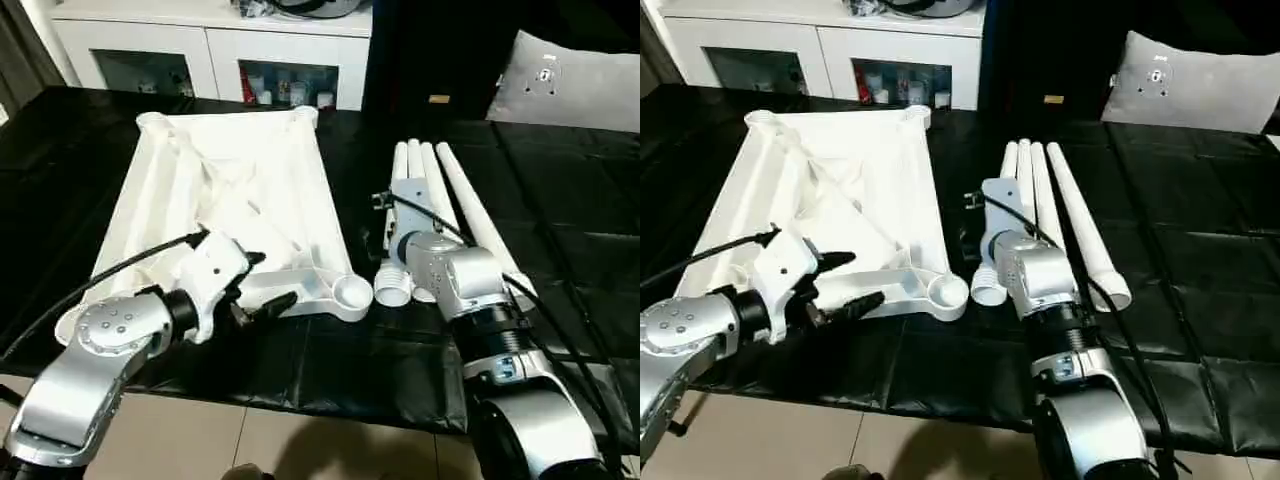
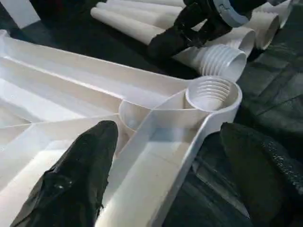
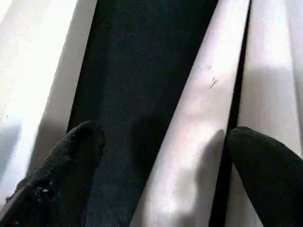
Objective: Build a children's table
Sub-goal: Pick table leg
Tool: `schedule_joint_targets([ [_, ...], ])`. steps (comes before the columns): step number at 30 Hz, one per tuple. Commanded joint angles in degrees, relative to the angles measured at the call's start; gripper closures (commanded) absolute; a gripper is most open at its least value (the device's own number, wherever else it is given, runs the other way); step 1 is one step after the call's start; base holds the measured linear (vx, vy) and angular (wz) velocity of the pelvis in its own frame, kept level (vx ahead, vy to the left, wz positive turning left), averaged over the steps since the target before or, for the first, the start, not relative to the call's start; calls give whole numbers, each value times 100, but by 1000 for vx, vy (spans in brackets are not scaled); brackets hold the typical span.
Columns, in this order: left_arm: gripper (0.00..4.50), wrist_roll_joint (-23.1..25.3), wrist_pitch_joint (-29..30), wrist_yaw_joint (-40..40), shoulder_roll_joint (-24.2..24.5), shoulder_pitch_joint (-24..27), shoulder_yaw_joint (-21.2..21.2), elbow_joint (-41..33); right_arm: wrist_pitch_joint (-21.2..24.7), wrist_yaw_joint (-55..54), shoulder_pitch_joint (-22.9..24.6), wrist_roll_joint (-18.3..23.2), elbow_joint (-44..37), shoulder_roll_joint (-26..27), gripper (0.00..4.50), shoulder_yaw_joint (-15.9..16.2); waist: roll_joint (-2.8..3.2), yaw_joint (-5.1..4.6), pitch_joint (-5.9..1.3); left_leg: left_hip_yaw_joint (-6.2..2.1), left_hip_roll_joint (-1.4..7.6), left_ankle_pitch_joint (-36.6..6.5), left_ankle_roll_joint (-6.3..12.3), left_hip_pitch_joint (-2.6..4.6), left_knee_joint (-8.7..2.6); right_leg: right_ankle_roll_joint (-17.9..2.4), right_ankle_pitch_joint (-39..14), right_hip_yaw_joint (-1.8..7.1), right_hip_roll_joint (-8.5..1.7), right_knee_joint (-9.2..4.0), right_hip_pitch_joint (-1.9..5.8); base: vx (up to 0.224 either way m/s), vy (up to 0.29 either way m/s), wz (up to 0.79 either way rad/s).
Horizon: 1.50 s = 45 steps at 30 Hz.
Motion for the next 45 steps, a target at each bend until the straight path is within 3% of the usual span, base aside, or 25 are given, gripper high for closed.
schedule_joint_targets([
  [1,64,40,35,40,69,42,-48,-104,131,30,44,21,29,11,0,-68,55,19,-360,-45,289,-488,-311,46,-394,-1011,480,230,-434,-354,269,0,0,0],
  [14,64,38,53,53,19,2,-146,-99,438,39,88,147,177,115,0,-234,57,15,-353,-46,291,-606,-358,62,-404,-1017,326,230,-439,-367,258,0,0,0],
  [15,61,38,49,61,9,-1,-152,-97,457,35,97,161,186,123,28,-270,61,16,-353,-43,292,-631,-362,65,-402,-1014,283,235,-443,-372,257,0,0,0],
  [17,61,38,44,69,-2,3,-157,-100,504,25,100,174,211,134,28,-320,61,12,-351,-44,293,-653,-372,66,-406,-1015,268,236,-439,-373,257,0,0,0],
  [20,61,31,48,78,-6,1,-175,-107,505,35,105,160,262,143,69,-361,64,13,-353,-49,294,-671,-390,67,-408,-1006,257,233,-440,-373,258,0,0,0],
  [29,61,55,30,131,-58,-59,-258,-67,453,16,132,190,485,209,132,-502,68,1,-344,-51,299,-847,-434,85,-422,-1012,63,233,-440,-389,236,0,0,0],
  [40,61,92,13,191,-113,-101,-322,-35,304,-16,124,252,927,244,223,-742,25,-11,-346,-51,305,-1001,-452,94,-435,-986,-115,237,-447,-405,231,0,0,0],
  [45,61,111,-40,231,-120,-106,-327,-4,168,-57,99,263,997,261,253,-823,45,-21,-334,-60,308,-1161,-474,106,-452,-979,-319,232,-443,-421,208,0,0,0],
])
